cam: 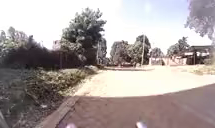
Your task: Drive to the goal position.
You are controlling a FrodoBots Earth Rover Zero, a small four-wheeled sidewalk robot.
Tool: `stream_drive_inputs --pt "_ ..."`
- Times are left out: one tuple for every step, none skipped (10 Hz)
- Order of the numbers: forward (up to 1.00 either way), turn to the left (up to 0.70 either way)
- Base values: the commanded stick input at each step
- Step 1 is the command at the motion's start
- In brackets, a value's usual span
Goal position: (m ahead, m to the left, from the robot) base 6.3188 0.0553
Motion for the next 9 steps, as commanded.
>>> stream_drive_inputs --pt "1.00 0.00" --pt "1.00 0.00" --pt "1.00 0.00" --pt "1.00 0.00" --pt "1.00 0.00" --pt "1.00 0.00" --pt "1.00 0.00" --pt "1.00 0.00" --pt "1.00 -0.15"
